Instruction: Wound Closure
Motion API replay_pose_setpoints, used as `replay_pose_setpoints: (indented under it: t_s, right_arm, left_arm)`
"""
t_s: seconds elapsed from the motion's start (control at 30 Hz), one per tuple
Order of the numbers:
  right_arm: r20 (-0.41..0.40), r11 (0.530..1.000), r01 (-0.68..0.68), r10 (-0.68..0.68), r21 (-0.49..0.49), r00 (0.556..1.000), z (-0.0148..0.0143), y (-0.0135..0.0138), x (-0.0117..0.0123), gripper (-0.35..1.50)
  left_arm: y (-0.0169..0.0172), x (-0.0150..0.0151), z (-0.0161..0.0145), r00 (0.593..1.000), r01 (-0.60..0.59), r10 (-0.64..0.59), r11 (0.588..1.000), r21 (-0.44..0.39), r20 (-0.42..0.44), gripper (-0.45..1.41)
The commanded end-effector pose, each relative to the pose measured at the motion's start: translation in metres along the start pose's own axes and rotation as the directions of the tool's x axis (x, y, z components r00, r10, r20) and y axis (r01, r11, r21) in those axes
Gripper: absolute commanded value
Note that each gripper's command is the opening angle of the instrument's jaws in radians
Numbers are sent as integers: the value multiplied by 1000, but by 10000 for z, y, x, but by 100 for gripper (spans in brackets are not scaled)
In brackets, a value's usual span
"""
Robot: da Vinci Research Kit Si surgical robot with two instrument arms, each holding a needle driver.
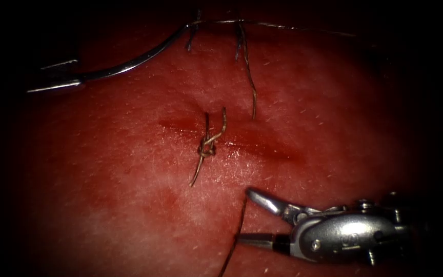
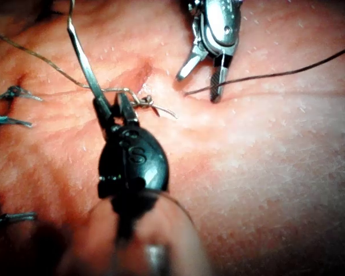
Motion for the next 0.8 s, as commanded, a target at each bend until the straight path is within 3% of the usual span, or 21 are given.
replay_pose_setpoints:
  t_s: [0.03,0.07,0.17,0.47,0.67,0.8]
  right_arm:
    - [-8,1000,-1,1,-8,1000,8,-7,-3,32]
    - [-8,1000,-1,1,-8,1000,8,-7,-3,32]
    - [-14,1000,-2,1,-10,1000,6,-9,1,-35]
    - [-35,1000,11,-11,6,999,-9,-21,23,-35]
    - [-75,1000,14,-12,23,997,-28,-43,64,-35]
    - [-79,1000,13,-11,26,997,-30,-47,73,-35]
  left_arm:
    - [-3,6,5,1000,1,-1,1000,1,0,-23]
    - [-3,6,5,1000,1,-1,1000,1,0,-23]
    - [-2,7,5,1000,1,-1,1000,2,0,-23]
    - [-2,7,5,1000,1,-1,1000,2,0,-23]
    - [-2,7,5,1000,1,-1,1000,2,0,-23]
    - [-3,7,6,1000,1,-1,1000,1,0,-23]
